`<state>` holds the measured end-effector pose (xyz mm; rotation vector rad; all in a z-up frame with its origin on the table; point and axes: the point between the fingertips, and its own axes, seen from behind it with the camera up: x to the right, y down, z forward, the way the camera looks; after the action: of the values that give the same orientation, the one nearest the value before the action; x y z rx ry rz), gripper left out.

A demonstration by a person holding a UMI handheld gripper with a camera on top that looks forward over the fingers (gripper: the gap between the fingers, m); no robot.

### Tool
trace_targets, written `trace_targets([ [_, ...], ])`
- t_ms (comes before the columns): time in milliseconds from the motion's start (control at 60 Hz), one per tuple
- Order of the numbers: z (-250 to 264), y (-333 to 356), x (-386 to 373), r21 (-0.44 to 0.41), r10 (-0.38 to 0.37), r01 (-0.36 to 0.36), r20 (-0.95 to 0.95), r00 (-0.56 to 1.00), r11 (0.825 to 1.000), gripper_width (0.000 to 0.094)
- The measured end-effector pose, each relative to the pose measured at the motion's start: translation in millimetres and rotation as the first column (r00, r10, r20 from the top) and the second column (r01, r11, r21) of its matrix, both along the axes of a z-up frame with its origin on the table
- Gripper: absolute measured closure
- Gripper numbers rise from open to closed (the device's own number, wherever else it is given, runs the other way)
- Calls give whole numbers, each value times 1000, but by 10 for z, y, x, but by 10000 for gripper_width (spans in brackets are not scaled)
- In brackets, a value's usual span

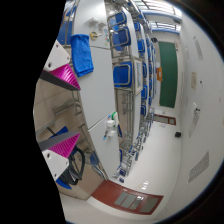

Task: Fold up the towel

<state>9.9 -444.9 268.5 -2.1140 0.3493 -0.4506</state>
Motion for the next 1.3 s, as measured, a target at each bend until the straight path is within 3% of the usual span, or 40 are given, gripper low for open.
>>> trace_targets([
  [183,-355,-179,-421,-61,32,-33,-13,999,998,83],
  [300,-762,-78,-1134,-91,123,-129,-67,990,988,79],
  [433,-1194,292,-2290,-79,289,-304,-165,943,949,70],
  [550,-1499,777,-3150,-65,390,-409,-193,900,910,86],
  [650,-1736,1278,-3602,-57,441,-456,-169,881,888,85],
  [950,-2540,2435,-3879,-165,504,-516,-114,856,840,100],
  [1117,-2805,2596,-3840,-205,529,-547,-138,837,812,380],
  [1167,-2845,2599,-3808,-213,541,-557,-135,830,803,523],
  [1250,-2850,2636,-3679,-217,549,-554,-86,831,804,809],
  [1300,-2854,2642,-3671,-212,564,-566,-78,822,797,880],
])
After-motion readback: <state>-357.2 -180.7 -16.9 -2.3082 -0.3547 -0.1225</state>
